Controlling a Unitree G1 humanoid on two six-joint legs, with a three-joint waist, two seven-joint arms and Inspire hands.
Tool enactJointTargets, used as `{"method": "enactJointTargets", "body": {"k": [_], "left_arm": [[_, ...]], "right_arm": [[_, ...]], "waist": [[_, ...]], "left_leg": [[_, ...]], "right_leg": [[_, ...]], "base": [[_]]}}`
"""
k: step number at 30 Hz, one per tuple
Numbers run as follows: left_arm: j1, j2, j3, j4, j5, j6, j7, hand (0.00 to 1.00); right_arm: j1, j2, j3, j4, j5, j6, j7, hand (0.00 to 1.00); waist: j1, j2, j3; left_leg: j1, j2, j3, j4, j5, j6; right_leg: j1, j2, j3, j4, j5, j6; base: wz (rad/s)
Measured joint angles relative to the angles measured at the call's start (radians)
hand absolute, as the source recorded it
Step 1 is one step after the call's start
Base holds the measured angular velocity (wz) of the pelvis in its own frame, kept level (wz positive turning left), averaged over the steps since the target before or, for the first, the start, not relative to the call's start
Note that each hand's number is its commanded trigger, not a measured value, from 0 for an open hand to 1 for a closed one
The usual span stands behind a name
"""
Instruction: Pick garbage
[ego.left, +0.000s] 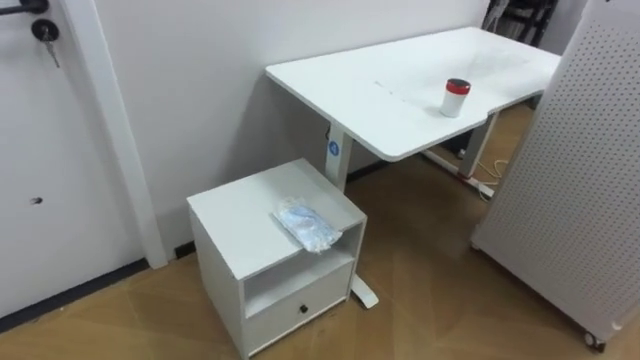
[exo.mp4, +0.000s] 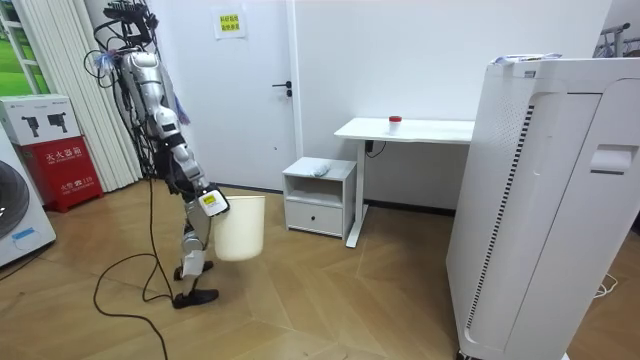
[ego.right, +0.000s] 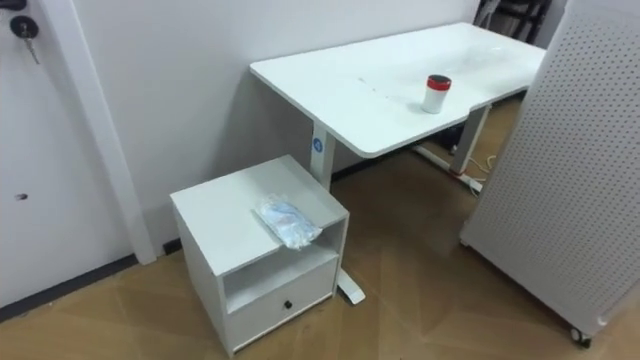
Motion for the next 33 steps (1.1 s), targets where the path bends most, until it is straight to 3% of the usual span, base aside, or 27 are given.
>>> {"method": "enactJointTargets", "body": {"k": [2,4,6,7,8,9,10,11,12,13,14,15,16,17,18,19,20,21,22,23,24,26,27,29,31,32,33], "left_arm": [[0.004,-0.006,-0.007,-0.001,0.000,0.004,0.000,0.00],[0.025,-0.006,-0.003,-0.003,0.000,0.004,0.002,0.00],[0.053,-0.005,0.006,-0.003,0.000,0.005,0.009,0.00],[0.053,-0.005,0.004,-0.003,0.000,0.005,0.009,0.00],[0.049,-0.005,0.001,-0.004,-0.001,-0.004,0.009,0.00],[0.045,-0.005,-0.002,-0.004,-0.002,-0.019,0.009,0.00],[0.042,-0.005,-0.001,-0.006,-0.002,-0.024,0.009,0.00],[0.025,-0.003,0.000,-0.008,-0.006,-0.036,0.009,0.00],[0.009,-0.001,0.003,-0.007,-0.012,-0.048,0.010,0.00],[0.010,-0.003,0.002,-0.007,-0.012,-0.053,0.010,0.00],[-0.005,-0.012,0.002,-0.007,-0.009,-0.055,0.007,0.00],[-0.011,-0.005,0.003,-0.008,-0.007,-0.061,0.007,0.00],[-0.011,0.006,0.003,-0.007,-0.008,-0.061,0.008,0.00],[-0.010,0.012,0.003,-0.007,-0.010,-0.063,0.011,0.00],[-0.031,0.012,0.001,-0.008,-0.015,-0.069,0.013,0.00],[-0.048,0.012,-0.002,-0.008,-0.019,-0.074,0.019,0.00],[-0.070,0.015,-0.005,-0.007,-0.019,-0.083,0.038,0.00],[-0.101,0.016,-0.011,-0.008,-0.018,-0.094,0.066,0.00],[-0.113,0.018,-0.020,-0.009,-0.018,-0.099,0.082,0.00],[-0.129,0.026,-0.050,-0.031,-0.018,-0.107,0.113,0.00],[-0.147,0.027,-0.057,-0.069,-0.019,-0.120,0.137,0.00],[-0.182,0.024,-0.075,-0.109,-0.018,-0.152,0.174,0.00],[-0.210,0.024,-0.095,-0.131,-0.018,-0.169,0.186,0.00],[-0.256,0.016,-0.120,-0.154,-0.018,-0.185,0.203,0.00],[-0.290,0.013,-0.170,-0.179,-0.019,-0.192,0.225,0.00],[-0.309,0.008,-0.196,-0.196,-0.019,-0.198,0.244,0.00],[-0.329,-0.003,-0.207,-0.197,-0.018,-0.209,0.257,0.00]], "right_arm": [[0.020,-0.008,-0.020,-0.001,0.006,-0.001,-0.008,1.00],[0.026,-0.013,-0.030,-0.001,0.005,0.001,-0.018,1.00],[0.038,-0.014,-0.028,-0.009,-0.010,0.001,-0.020,1.00],[0.040,-0.014,-0.028,-0.010,-0.012,0.001,-0.020,1.00],[0.043,-0.014,-0.028,-0.013,-0.011,0.001,-0.022,1.00],[0.040,-0.014,-0.029,-0.009,-0.009,0.001,-0.029,1.00],[0.040,-0.014,-0.029,-0.009,-0.010,0.001,-0.031,1.00],[0.033,-0.015,-0.027,-0.019,-0.010,-0.004,-0.032,1.00],[0.021,-0.016,-0.021,-0.033,-0.016,-0.003,-0.036,1.00],[0.024,-0.021,-0.017,-0.035,-0.023,-0.002,-0.041,1.00],[0.039,-0.036,-0.009,-0.034,-0.034,0.003,-0.049,1.00],[0.041,-0.041,-0.009,-0.034,-0.046,0.015,-0.061,1.00],[0.038,-0.037,-0.008,-0.036,-0.054,0.022,-0.065,1.00],[0.042,-0.034,-0.008,-0.046,-0.068,0.027,-0.067,1.00],[0.042,-0.036,-0.012,-0.062,-0.089,0.028,-0.079,1.00],[0.040,-0.037,-0.017,-0.074,-0.089,0.028,-0.083,1.00],[0.035,-0.035,-0.031,-0.089,-0.086,0.018,-0.089,1.00],[0.029,-0.037,-0.032,-0.089,-0.084,0.001,-0.090,1.00],[0.020,-0.036,-0.031,-0.087,-0.083,-0.003,-0.089,1.00],[-0.002,-0.032,-0.023,-0.091,-0.084,-0.007,-0.089,1.00],[-0.019,-0.028,-0.006,-0.118,-0.083,-0.014,-0.089,1.00],[-0.034,-0.027,0.016,-0.137,-0.076,-0.044,-0.086,1.00],[-0.049,-0.022,0.021,-0.141,-0.076,-0.053,-0.086,1.00],[-0.061,-0.015,0.033,-0.135,-0.076,-0.059,-0.086,1.00],[-0.063,-0.009,0.052,-0.134,-0.073,-0.077,-0.090,1.00],[-0.074,-0.005,0.061,-0.129,-0.064,-0.089,-0.091,1.00],[-0.094,-0.005,0.080,-0.110,-0.051,-0.093,-0.091,1.00]], "waist": [[-0.001,-0.008,0.0030],[0.019,-0.006,0.0030],[0.041,-0.006,0.0013],[0.037,-0.007,0.0010],[0.028,-0.013,-0.0050],[0.029,-0.025,-0.0118],[0.030,-0.029,-0.0132],[0.028,-0.037,-0.0008],[0.043,-0.035,0.0246],[0.044,-0.031,0.0152],[0.038,-0.024,-0.0045],[0.060,-0.025,-0.0053],[0.070,-0.042,-0.0053],[0.072,-0.057,-0.0098],[0.069,-0.055,-0.0118],[0.068,-0.056,-0.0107],[0.064,-0.064,-0.0077],[0.065,-0.058,-0.0014],[0.065,-0.055,0.0002],[0.065,-0.051,0.0002],[0.063,-0.042,0.0051],[0.061,-0.025,0.0060],[0.053,-0.015,0.0093],[0.038,-0.011,0.0107],[0.028,-0.014,0.0038],[0.027,-0.014,0.0053],[0.029,-0.005,0.0072]], "left_leg": [[-0.059,-0.033,0.023,-0.088,0.001,0.009],[-0.118,-0.049,0.060,-0.242,0.082,0.007],[-0.133,-0.052,0.072,-0.387,0.256,0.018],[-0.131,-0.054,0.078,-0.390,0.286,0.025],[-0.126,-0.066,0.091,-0.384,0.312,0.049],[-0.128,-0.072,0.111,-0.351,0.314,0.069],[-0.132,-0.072,0.118,-0.330,0.300,0.068],[-0.159,-0.067,0.120,-0.248,0.273,0.071],[-0.240,-0.058,0.131,-0.096,0.244,0.076],[-0.261,-0.058,0.131,-0.096,0.236,0.071],[-0.265,-0.060,0.128,-0.168,0.235,0.073],[-0.272,-0.066,0.134,-0.180,0.239,0.085],[-0.280,-0.077,0.139,-0.135,0.210,0.088],[-0.287,-0.101,0.138,-0.083,0.157,0.099],[-0.284,-0.106,0.141,-0.055,0.119,0.114],[-0.281,-0.109,0.143,-0.045,0.103,0.120],[-0.261,-0.124,0.144,-0.044,0.086,0.137],[-0.232,-0.128,0.138,-0.047,0.064,0.150],[-0.215,-0.128,0.131,-0.053,0.056,0.153],[-0.190,-0.123,0.118,-0.071,0.041,0.156],[-0.170,-0.113,0.108,-0.090,0.038,0.154],[-0.151,-0.099,0.097,-0.110,0.035,0.157],[-0.143,-0.098,0.082,-0.121,0.035,0.158],[-0.129,-0.098,0.090,-0.153,0.037,0.162],[-0.127,-0.094,0.118,-0.171,0.038,0.162],[-0.128,-0.093,0.120,-0.178,0.037,0.160],[-0.129,-0.085,0.118,-0.194,0.038,0.152]], "right_leg": [[0.016,-0.015,0.013,0.002,-0.020,-0.002],[0.024,-0.028,0.019,0.006,-0.039,0.007],[0.052,-0.044,0.029,0.003,-0.059,0.028],[0.058,-0.047,0.030,0.002,-0.068,0.035],[0.064,-0.056,0.035,-0.002,-0.085,0.051],[0.075,-0.070,0.045,-0.012,-0.089,0.055],[0.082,-0.074,0.051,-0.023,-0.085,0.060],[0.100,-0.081,0.064,-0.038,-0.080,0.065],[0.130,-0.079,0.124,-0.043,-0.080,0.063],[0.136,-0.078,0.146,-0.046,-0.081,0.062],[0.143,-0.076,0.141,-0.045,-0.089,0.059],[0.152,-0.090,0.130,-0.027,-0.136,0.070],[0.157,-0.110,0.124,-0.011,-0.166,0.086],[0.150,-0.131,0.095,0.047,-0.182,0.106],[0.101,-0.157,0.066,0.185,-0.172,0.121],[0.063,-0.174,0.059,0.274,-0.153,0.128],[-0.008,-0.209,0.051,0.451,-0.079,0.133],[-0.069,-0.229,0.053,0.593,0.051,0.119],[-0.094,-0.231,0.054,0.641,0.109,0.112],[-0.169,-0.225,0.054,0.725,0.131,0.107],[-0.254,-0.215,0.043,0.772,0.096,0.102],[-0.353,-0.185,0.021,0.725,0.041,0.105],[-0.399,-0.168,0.015,0.631,0.015,0.107],[-0.425,-0.165,-0.004,0.430,0.011,0.110],[-0.431,-0.161,-0.001,0.240,0.053,0.107],[-0.434,-0.153,-0.001,0.183,0.143,0.100],[-0.431,-0.143,-0.002,0.155,0.173,0.092]], "base": [[0.43],[-0.08],[-0.35],[-0.05],[0.05],[0.00],[-0.23],[-0.34],[-0.34],[-0.23],[-0.35],[-0.45],[-0.51],[-0.18],[0.00],[0.14],[0.20],[0.20],[0.07],[-0.04],[0.00],[0.16],[0.32],[0.52],[0.50],[0.24],[0.06]]}}
